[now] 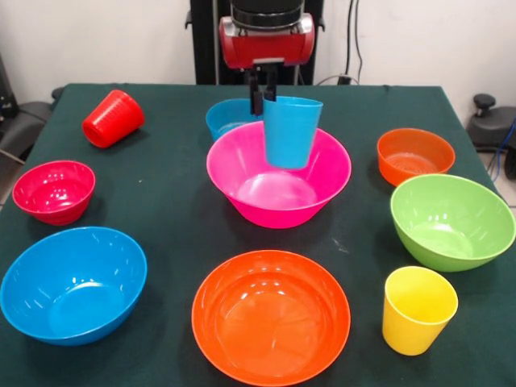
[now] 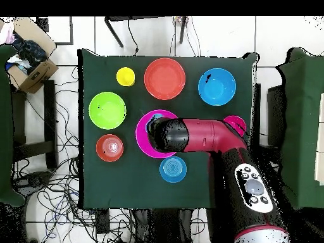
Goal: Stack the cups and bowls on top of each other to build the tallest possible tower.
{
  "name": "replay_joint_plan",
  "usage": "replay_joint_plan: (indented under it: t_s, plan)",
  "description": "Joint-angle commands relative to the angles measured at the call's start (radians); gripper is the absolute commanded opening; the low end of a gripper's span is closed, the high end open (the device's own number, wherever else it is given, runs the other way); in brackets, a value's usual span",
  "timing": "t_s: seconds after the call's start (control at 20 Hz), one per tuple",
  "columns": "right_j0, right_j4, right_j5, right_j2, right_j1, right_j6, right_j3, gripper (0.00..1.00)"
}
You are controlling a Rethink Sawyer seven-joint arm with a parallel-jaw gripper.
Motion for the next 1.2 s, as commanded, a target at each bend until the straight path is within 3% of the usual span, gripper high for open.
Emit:
replay_joint_plan:
  t_s: [0.05,0.45,0.8,1.2]
  plan:
    - [0.029,-0.037,-0.070,-0.058,0.096,0.148,0.030,0.00]
    - [0.040,-0.060,-0.142,-0.093,0.152,0.138,0.012,0.00]
    - [0.061,-0.039,-0.172,-0.110,0.175,0.133,0.001,0.00]
    - [0.063,-0.003,-0.173,-0.094,0.155,0.122,0.029,0.00]
